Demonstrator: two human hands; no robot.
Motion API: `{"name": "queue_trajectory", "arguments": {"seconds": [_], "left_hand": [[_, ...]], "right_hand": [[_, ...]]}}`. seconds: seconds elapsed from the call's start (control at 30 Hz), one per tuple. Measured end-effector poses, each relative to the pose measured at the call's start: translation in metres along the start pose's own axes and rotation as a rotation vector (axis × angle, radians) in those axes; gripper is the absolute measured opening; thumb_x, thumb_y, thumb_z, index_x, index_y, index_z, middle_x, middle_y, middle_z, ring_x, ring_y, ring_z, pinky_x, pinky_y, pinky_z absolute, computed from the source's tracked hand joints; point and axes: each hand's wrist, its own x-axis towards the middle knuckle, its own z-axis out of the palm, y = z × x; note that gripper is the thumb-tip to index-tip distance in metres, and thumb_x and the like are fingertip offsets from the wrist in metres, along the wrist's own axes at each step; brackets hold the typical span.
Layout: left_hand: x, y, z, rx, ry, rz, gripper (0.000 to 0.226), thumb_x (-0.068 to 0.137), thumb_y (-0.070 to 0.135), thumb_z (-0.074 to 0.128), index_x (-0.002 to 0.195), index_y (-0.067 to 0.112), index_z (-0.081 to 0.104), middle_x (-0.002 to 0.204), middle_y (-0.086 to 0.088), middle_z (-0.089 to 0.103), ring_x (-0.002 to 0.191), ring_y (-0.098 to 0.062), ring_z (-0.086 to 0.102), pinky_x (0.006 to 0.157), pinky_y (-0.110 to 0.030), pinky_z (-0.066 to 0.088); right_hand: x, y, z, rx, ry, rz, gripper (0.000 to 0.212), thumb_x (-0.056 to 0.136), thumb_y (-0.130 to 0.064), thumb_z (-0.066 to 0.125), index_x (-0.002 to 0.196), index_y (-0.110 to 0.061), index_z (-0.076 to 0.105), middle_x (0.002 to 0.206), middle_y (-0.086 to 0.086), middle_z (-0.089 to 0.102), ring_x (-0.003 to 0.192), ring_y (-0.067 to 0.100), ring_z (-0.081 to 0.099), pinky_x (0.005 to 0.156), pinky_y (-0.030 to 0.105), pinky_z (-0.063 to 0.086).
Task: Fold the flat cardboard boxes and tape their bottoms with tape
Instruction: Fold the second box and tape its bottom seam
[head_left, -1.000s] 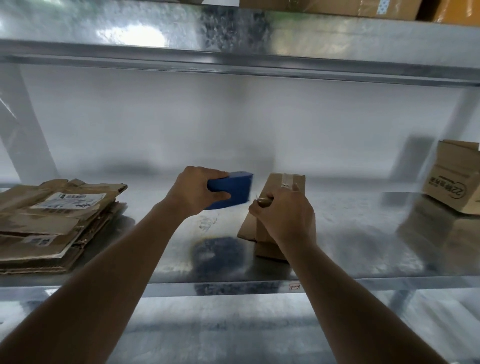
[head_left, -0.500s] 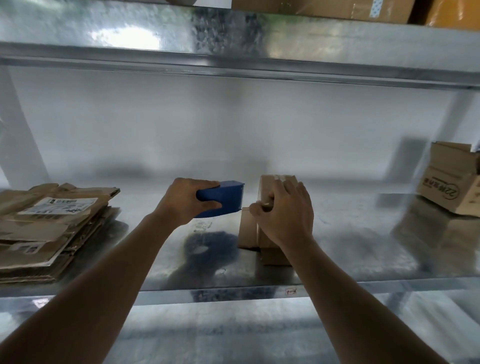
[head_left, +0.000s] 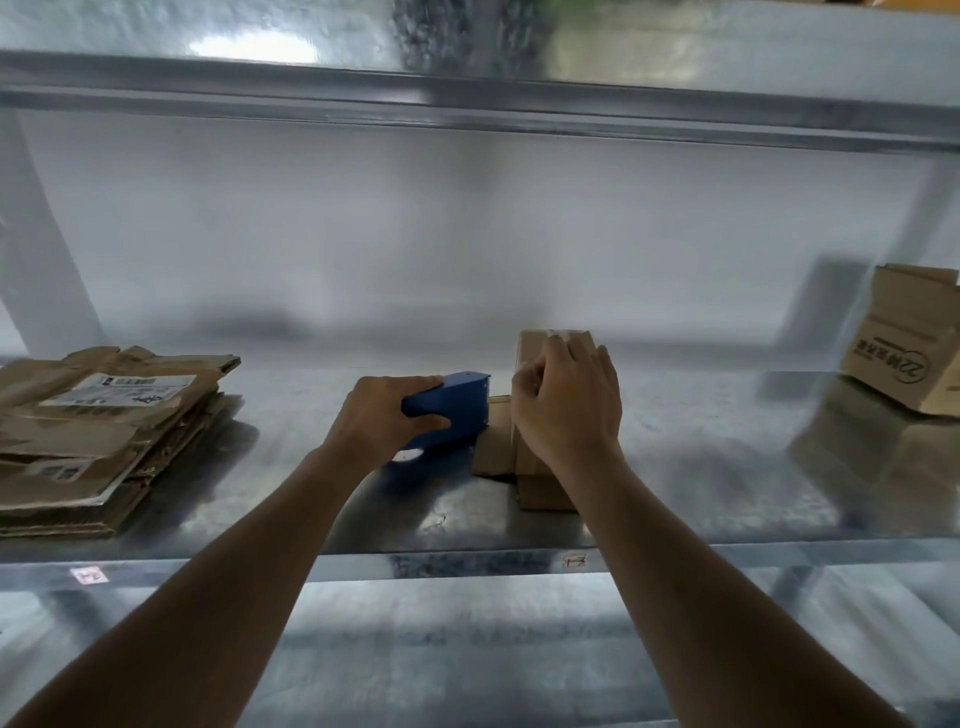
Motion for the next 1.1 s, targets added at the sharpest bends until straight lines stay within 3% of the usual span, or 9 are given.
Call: {"name": "queue_trajectory", "arguments": {"seconds": [0.17,0.3,0.37,0.47,0.53,0.63,0.87,0.93,1.1], "left_hand": [[-0.007,-0.006,0.002,0.011,0.005,-0.004,0.059,0.083,0.037,0.086,0.138,0.030,0.066,0.130,0.002,0.072,0.103,-0.012,0.064,0.086,-0.015,0.043],[-0.009,-0.009,0.001,0.063,-0.015,0.007,0.054,0.089,0.047,0.077,0.140,0.035,0.063,0.135,0.004,0.069,0.118,-0.020,0.065,0.104,-0.025,0.044],[-0.008,-0.009,-0.001,0.198,-0.023,0.034,0.048,0.096,0.057,0.063,0.141,0.040,0.061,0.135,0.005,0.069,0.124,-0.019,0.061,0.123,-0.041,0.027],[-0.007,-0.002,-0.008,0.335,-0.027,0.056,0.046,0.098,0.064,0.052,0.139,0.045,0.061,0.148,-0.001,0.052,0.137,-0.021,0.047,0.124,-0.050,0.013],[-0.008,0.006,-0.011,0.310,-0.013,0.094,0.045,0.101,0.058,0.052,0.142,0.040,0.060,0.158,-0.004,0.035,0.142,-0.028,0.042,0.121,-0.048,0.024],[-0.011,0.027,-0.008,0.217,0.018,0.200,0.042,0.106,0.044,0.051,0.146,0.032,0.059,0.160,0.001,0.035,0.142,-0.025,0.043,0.114,-0.040,0.039],[-0.009,0.076,0.013,0.043,0.138,0.465,0.031,0.103,0.021,0.062,0.132,0.014,0.071,0.142,-0.002,0.060,0.113,-0.021,0.067,0.097,-0.040,0.057],[-0.005,0.083,0.021,0.026,0.166,0.497,0.025,0.101,0.016,0.067,0.123,0.012,0.076,0.134,-0.003,0.065,0.105,-0.023,0.070,0.095,-0.036,0.057],[-0.006,0.094,0.032,0.001,0.183,0.453,0.017,0.095,0.014,0.075,0.110,0.012,0.081,0.122,-0.004,0.071,0.106,-0.012,0.068,0.095,0.002,0.035]], "right_hand": [[-0.002,-0.001,0.003,0.010,-0.024,0.010,0.029,0.100,-0.028,0.053,0.126,-0.015,0.059,0.129,0.007,0.064,0.121,0.025,0.059,0.121,0.040,0.032],[-0.006,-0.003,0.006,-0.014,0.007,-0.018,0.029,0.101,-0.028,0.053,0.125,-0.012,0.059,0.124,0.010,0.066,0.116,0.028,0.061,0.117,0.045,0.040],[-0.006,-0.001,0.005,-0.022,-0.007,-0.041,0.029,0.104,-0.034,0.049,0.122,-0.014,0.058,0.122,0.008,0.066,0.117,0.028,0.061,0.118,0.045,0.038],[-0.005,0.003,0.002,-0.035,-0.054,-0.084,0.042,0.109,-0.049,0.036,0.121,-0.016,0.059,0.122,0.004,0.067,0.120,0.026,0.062,0.124,0.046,0.030],[-0.005,0.008,-0.002,-0.007,-0.057,-0.120,0.043,0.109,-0.046,0.031,0.117,-0.017,0.060,0.125,0.003,0.068,0.124,0.025,0.061,0.127,0.044,0.024],[-0.009,0.023,-0.008,0.056,0.030,-0.172,0.036,0.109,-0.034,0.034,0.119,-0.016,0.063,0.133,0.004,0.066,0.130,0.022,0.059,0.128,0.043,0.022],[-0.034,0.057,-0.013,0.268,0.186,-0.051,0.031,0.107,-0.025,0.053,0.133,-0.013,0.065,0.141,0.003,0.058,0.129,0.021,0.057,0.100,0.036,0.054],[-0.038,0.065,-0.013,0.277,0.202,-0.051,0.031,0.105,-0.023,0.057,0.132,-0.011,0.067,0.135,0.005,0.059,0.122,0.021,0.059,0.098,0.036,0.057],[-0.044,0.074,-0.012,0.285,0.272,-0.035,0.031,0.101,-0.021,0.067,0.129,-0.010,0.071,0.134,0.010,0.058,0.121,0.023,0.059,0.094,0.028,0.053]]}}
